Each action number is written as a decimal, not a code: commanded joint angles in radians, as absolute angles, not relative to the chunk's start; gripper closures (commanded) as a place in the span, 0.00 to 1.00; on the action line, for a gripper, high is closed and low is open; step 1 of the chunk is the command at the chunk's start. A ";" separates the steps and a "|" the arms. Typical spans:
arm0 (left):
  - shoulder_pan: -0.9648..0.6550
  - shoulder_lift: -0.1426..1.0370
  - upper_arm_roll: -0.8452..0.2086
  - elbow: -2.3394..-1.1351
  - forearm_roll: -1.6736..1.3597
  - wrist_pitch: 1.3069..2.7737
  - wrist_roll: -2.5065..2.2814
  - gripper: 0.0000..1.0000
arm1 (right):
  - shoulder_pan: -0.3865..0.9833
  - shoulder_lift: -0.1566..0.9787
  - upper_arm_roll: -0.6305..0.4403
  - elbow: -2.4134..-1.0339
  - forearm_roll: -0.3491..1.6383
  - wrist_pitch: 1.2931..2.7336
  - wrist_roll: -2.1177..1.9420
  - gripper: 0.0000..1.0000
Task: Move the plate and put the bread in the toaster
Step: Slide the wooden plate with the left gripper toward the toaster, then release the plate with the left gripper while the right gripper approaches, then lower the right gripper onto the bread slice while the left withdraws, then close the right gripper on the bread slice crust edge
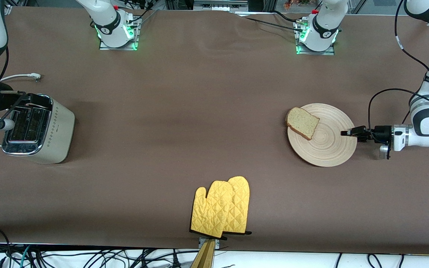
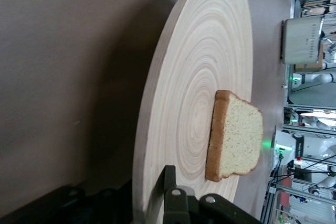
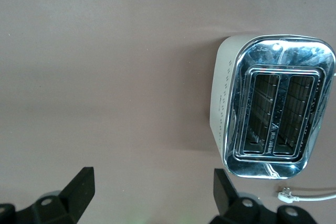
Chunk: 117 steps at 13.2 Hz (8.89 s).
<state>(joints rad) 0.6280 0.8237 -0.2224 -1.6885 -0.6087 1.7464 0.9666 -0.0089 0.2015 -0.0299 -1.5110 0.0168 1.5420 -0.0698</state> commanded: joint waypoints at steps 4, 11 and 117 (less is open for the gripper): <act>0.621 0.833 -0.297 -1.674 -0.698 1.709 0.896 1.00 | -0.011 0.198 -0.025 -1.505 0.015 1.532 -0.066 0.00; 0.530 0.831 -0.330 -1.674 -0.791 1.677 0.784 1.00 | -0.012 0.198 -0.025 -1.505 0.015 1.532 -0.067 0.00; -0.051 0.067 0.015 -1.499 -0.008 1.482 -0.060 0.00 | 0.650 0.638 -0.021 -1.704 0.314 2.068 1.003 0.26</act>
<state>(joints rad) -0.0525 0.0514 0.0178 -1.5370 0.0037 1.5051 -0.0674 0.6468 0.6135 -0.0185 -1.7227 0.3065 2.0618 0.9997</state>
